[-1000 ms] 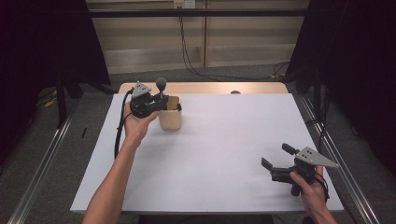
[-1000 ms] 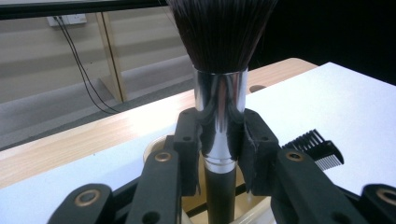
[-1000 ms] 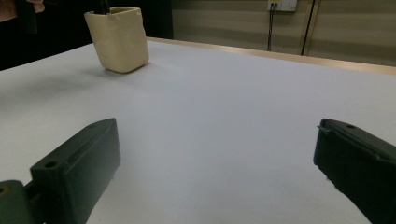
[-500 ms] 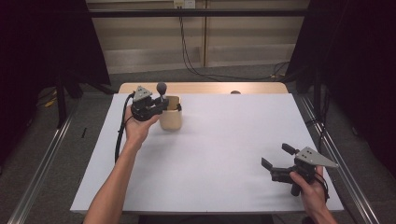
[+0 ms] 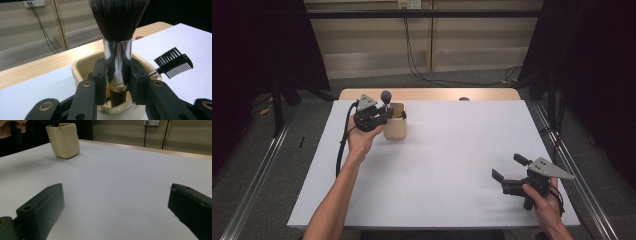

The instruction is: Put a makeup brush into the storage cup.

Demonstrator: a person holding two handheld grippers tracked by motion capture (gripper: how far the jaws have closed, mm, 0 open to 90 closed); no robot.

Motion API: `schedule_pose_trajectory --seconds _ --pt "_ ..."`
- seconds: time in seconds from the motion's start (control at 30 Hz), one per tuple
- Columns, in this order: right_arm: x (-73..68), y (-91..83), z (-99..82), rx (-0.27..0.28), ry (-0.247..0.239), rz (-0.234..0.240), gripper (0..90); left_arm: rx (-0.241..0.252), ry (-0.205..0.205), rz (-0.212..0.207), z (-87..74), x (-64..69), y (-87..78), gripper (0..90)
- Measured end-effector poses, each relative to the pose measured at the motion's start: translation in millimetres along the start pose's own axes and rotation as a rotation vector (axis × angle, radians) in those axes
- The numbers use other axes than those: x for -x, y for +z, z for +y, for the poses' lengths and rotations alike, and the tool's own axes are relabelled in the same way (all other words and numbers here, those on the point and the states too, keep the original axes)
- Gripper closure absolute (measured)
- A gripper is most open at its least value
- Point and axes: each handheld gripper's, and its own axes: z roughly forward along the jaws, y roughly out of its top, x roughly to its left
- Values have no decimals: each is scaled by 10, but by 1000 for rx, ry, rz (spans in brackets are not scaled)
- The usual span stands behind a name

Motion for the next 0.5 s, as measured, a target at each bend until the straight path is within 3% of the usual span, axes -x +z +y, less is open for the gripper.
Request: schedule_pose_trajectory --seconds 0.2,0.5 --pt "-5 5 -2 -3 -4 5 5 10 9 14 -8 8 9 663" --pt "-7 7 -3 -4 -2 5 5 23 -12 56 -11 -23 -28 439"
